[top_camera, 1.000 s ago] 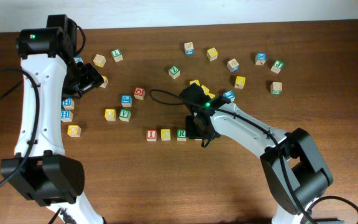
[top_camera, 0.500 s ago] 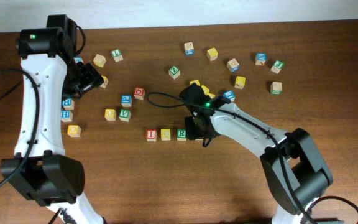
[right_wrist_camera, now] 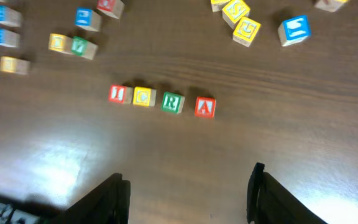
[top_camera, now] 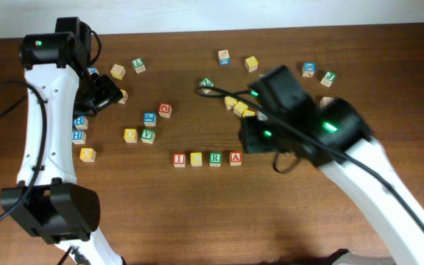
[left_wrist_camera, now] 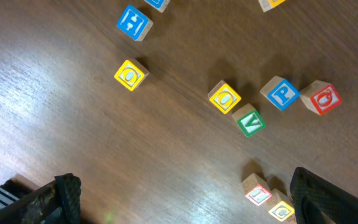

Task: Spell out ICRA
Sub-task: 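Release the A block and raise the right gripper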

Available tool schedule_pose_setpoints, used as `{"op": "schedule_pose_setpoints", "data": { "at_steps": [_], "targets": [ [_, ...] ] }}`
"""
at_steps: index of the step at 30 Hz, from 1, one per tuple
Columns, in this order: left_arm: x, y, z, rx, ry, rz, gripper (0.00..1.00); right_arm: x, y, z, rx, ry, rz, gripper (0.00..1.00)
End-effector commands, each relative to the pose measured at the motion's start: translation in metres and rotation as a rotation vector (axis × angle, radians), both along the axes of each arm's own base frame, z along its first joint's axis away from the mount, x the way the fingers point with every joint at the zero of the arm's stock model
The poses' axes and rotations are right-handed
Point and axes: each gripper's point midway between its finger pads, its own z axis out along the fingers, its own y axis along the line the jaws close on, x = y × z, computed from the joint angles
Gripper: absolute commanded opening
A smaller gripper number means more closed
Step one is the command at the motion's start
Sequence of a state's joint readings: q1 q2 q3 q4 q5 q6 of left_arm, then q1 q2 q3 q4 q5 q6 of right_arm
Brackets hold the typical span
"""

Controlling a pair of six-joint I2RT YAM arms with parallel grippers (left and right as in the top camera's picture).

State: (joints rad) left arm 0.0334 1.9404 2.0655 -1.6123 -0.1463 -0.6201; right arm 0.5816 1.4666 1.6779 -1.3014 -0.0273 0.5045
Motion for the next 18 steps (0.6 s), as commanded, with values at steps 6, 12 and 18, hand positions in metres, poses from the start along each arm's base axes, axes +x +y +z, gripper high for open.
{"op": "schedule_pose_setpoints", "data": {
  "at_steps": [6,12,18],
  "targets": [
    [0.0,0.002,0.005,0.002,-0.014,-0.003,0.99,-0.047,-0.03,0.014,-0.04,0.052,0.004,0.96],
    [0.0,0.002,0.005,0.002,-0.014,-0.003,0.99,-0.05,-0.025,0.008,-0.032,0.095,0.019,0.98],
    [0.0,0.002,0.005,0.001,-0.014,-0.003,0.99,-0.05,-0.024,0.008,-0.03,0.094,0.019,0.99]
  ]
}}
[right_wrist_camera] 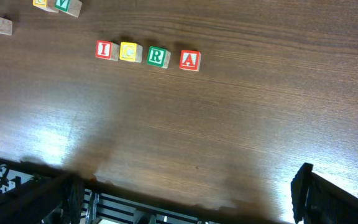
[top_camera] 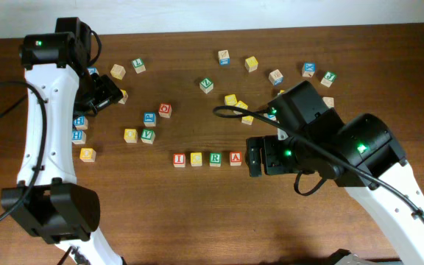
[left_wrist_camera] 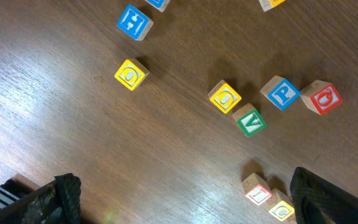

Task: Spell out ICRA
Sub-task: 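Release the A block and raise the right gripper, then lower both grippers at the row ends and push the blocks together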

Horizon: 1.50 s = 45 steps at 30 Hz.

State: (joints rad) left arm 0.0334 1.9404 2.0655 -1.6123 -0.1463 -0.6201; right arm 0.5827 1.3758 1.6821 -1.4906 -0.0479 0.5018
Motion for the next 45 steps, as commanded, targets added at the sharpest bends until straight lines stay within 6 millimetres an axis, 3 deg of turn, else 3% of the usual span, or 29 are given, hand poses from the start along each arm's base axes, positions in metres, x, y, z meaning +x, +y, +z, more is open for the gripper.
{"op": "schedule_pose_setpoints", "data": {
  "at_steps": [1,2,5,7,9,11,13,16,18,20,23,27,29,31,32,33,35,36,37,41,45],
  "targets": [
    [0.0,0.002,0.005,0.002,-0.014,-0.003,0.99,-0.002,0.002,0.0,0.004,0.011,0.006,0.84],
    [0.0,0.002,0.005,0.002,-0.014,-0.003,0.99,0.001,0.004,0.001,0.011,0.0,0.006,0.84],
    [0.0,0.002,0.005,0.002,-0.014,-0.003,0.99,0.022,0.018,0.013,0.073,-0.095,0.006,0.71],
    [0.0,0.002,0.005,0.001,-0.014,-0.003,0.99,0.037,0.026,0.022,0.107,-0.163,0.001,0.34],
    [0.0,0.002,0.005,0.002,-0.014,-0.003,0.99,0.047,0.02,0.013,0.061,-0.161,-0.06,0.17],
    [0.002,-0.003,0.005,-0.024,-0.025,-0.004,0.99,0.056,0.021,-0.003,0.012,-0.13,-0.07,0.17],
    [0.009,-0.031,0.004,-0.19,-0.054,-0.021,0.99,0.065,0.025,-0.023,-0.034,-0.085,-0.072,0.24],
    [0.008,-0.048,0.006,-0.288,-0.051,-0.047,0.99,0.073,0.028,-0.042,-0.072,-0.042,-0.075,0.24],
    [0.0,-0.068,0.008,-0.362,-0.031,-0.302,0.84,0.077,0.024,-0.052,-0.091,-0.013,-0.089,0.24],
    [-0.018,-0.075,0.006,-0.367,0.04,-0.393,0.73,0.083,0.014,-0.055,-0.099,0.0,-0.119,0.23],
    [-0.031,-0.084,0.002,-0.341,0.074,-0.445,0.68,0.087,-0.014,-0.058,-0.12,0.036,-0.194,0.24],
    [-0.079,-0.084,-0.022,-0.326,0.207,-0.454,0.68,0.09,-0.042,-0.061,-0.149,0.067,-0.231,0.29],
    [-0.079,-0.09,-0.045,-0.314,0.205,-0.479,0.7,0.097,-0.039,-0.064,-0.141,0.053,-0.231,0.29],
    [-0.079,-0.099,-0.073,-0.311,0.208,-0.508,0.69,0.098,-0.041,-0.082,-0.17,0.083,-0.233,0.29],
    [-0.075,-0.105,-0.092,-0.306,0.189,-0.53,0.62,0.099,-0.041,-0.1,-0.19,0.113,-0.232,0.41],
    [-0.067,-0.107,-0.107,-0.283,0.153,-0.547,0.41,0.101,-0.04,-0.113,-0.204,0.14,-0.23,0.41],
    [-0.052,-0.104,-0.125,-0.24,0.088,-0.557,0.18,0.101,-0.038,-0.144,-0.236,0.223,-0.222,0.22],
    [-0.048,-0.098,-0.134,-0.202,0.072,-0.557,0.0,0.102,-0.036,-0.162,-0.258,0.269,-0.217,0.12],
    [-0.046,-0.095,-0.139,-0.181,0.067,-0.556,0.0,0.103,-0.036,-0.17,-0.267,0.286,-0.215,0.04],
    [-0.041,-0.095,-0.16,-0.17,0.029,-0.559,0.0,0.109,-0.013,-0.213,-0.197,0.384,-0.193,0.04],
    [-0.043,-0.111,-0.175,-0.234,0.025,-0.581,0.0,0.105,-0.006,-0.24,-0.155,0.412,-0.184,0.04]
  ]
}}
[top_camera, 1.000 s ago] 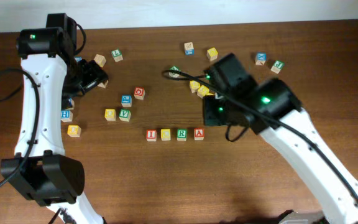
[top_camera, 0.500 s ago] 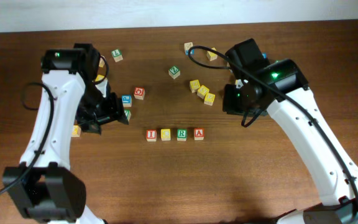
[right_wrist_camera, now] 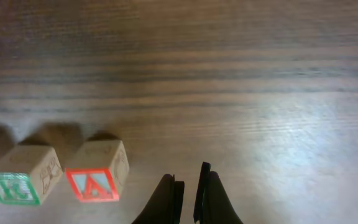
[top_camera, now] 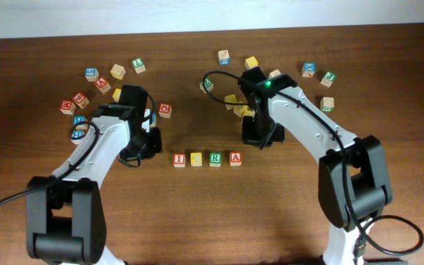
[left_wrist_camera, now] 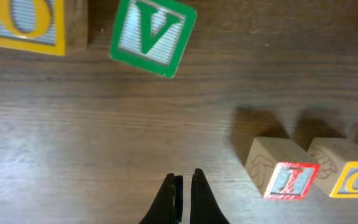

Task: Spell out ICRA
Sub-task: 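Lower both grippers at the row ends and push the blocks together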

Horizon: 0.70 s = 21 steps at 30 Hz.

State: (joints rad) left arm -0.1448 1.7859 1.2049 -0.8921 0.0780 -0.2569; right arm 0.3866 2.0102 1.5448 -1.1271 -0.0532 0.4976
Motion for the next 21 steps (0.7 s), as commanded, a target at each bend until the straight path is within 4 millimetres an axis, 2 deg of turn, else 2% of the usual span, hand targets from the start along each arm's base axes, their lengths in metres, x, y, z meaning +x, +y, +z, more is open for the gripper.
{"op": "schedule_pose_setpoints", "data": {
  "at_steps": [1,5,9,16,21],
  "targets": [
    [-0.004,-0.018,-0.015,-0.046,0.023,-0.037,0.0,-0.014,0.011,-0.02,0.077,0.057,-0.008,0.04],
    [-0.001,-0.033,-0.034,-0.044,0.028,-0.08,0.0,-0.023,0.015,-0.04,0.113,0.068,-0.009,0.04],
    [-0.003,-0.038,-0.048,-0.069,0.064,-0.082,0.0,-0.022,0.028,-0.041,0.19,0.069,-0.008,0.04],
    [-0.009,-0.056,-0.046,-0.166,0.091,-0.093,0.0,-0.026,0.04,-0.041,0.218,0.069,0.017,0.04],
    [-0.013,-0.063,-0.046,-0.165,0.096,-0.117,0.0,-0.029,0.053,-0.041,0.223,0.059,0.053,0.04]
  ]
}}
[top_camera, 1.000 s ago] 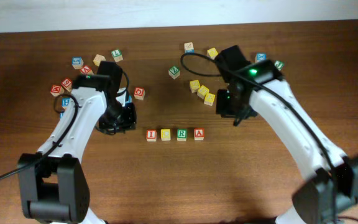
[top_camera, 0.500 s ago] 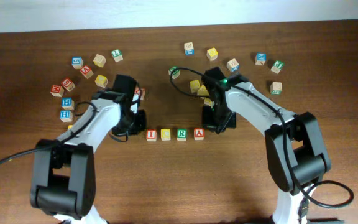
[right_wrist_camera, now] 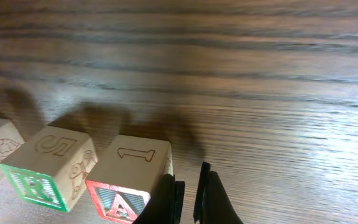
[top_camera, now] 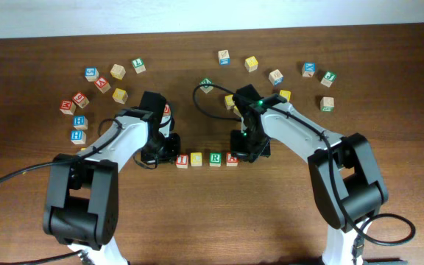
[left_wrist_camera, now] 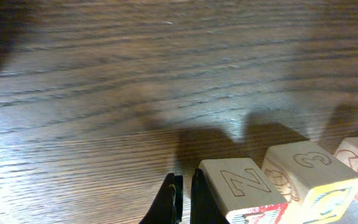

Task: Spell out ICRA
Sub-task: 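Lower both grippers at the row ends and push the blocks together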

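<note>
Four letter blocks lie in a row reading I [top_camera: 179, 159], C [top_camera: 196, 159], R [top_camera: 215, 159], A [top_camera: 231, 158]. My left gripper [top_camera: 169, 155] is down at the table, shut on nothing, with one finger [left_wrist_camera: 199, 198] against the left face of the I block [left_wrist_camera: 241, 190]. The C block [left_wrist_camera: 312, 180] touches the I block. My right gripper [right_wrist_camera: 189, 198] is also low with its jaws nearly together and nothing between them. Its left finger [right_wrist_camera: 171, 198] is against the right side of the A block [right_wrist_camera: 132, 174], next to the R block [right_wrist_camera: 45, 165].
Loose letter blocks are scattered across the far half of the wooden table [top_camera: 212, 221]. One cluster lies at the back left around a blue block [top_camera: 79, 121], another at the back right around a yellow block [top_camera: 251, 63]. A cable loops near the green block [top_camera: 207, 85].
My left gripper, then a little left of the I block, is now against its left face. My right gripper came down beside the A block, which sits slightly closer to R.
The row I, C, R, A lay on the table while both arms were raised high with wide-open jaws. Then both grippers were shut and low near the two ends of the row. Now each touches an end block, and the row is tighter.
</note>
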Available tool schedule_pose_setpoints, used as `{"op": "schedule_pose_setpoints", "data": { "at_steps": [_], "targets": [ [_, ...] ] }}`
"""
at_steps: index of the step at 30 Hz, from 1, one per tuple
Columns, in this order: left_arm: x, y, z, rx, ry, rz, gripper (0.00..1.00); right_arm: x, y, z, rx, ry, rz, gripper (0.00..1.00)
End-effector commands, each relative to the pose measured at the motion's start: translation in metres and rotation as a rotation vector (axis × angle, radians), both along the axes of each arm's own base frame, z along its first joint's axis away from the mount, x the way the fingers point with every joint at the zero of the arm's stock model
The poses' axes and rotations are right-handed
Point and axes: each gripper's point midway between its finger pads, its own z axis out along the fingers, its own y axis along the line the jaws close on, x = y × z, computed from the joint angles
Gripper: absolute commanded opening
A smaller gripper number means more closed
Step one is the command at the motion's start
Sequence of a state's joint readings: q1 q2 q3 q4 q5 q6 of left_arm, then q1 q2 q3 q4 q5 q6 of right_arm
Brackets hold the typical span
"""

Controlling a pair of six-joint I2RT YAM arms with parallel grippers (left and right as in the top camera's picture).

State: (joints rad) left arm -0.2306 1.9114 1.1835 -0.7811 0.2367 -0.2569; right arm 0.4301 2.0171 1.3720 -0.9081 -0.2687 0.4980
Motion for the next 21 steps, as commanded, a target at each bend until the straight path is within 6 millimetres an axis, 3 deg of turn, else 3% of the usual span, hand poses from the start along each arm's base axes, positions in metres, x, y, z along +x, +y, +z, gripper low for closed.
{"op": "schedule_pose_setpoints", "data": {
  "at_steps": [1,9,21],
  "targets": [
    [-0.009,-0.009,-0.006,-0.015,0.03,-0.027,0.0,-0.005,0.009,-0.003,0.012,0.004,0.014,0.04],
    [-0.011,-0.016,-0.006,-0.015,0.032,-0.033,0.0,0.0,0.028,0.001,0.082,-0.028,0.036,0.04],
    [-0.014,-0.028,-0.007,-0.007,0.02,-0.073,0.0,-0.001,0.033,0.002,0.103,-0.012,0.015,0.04]
  ]
}}
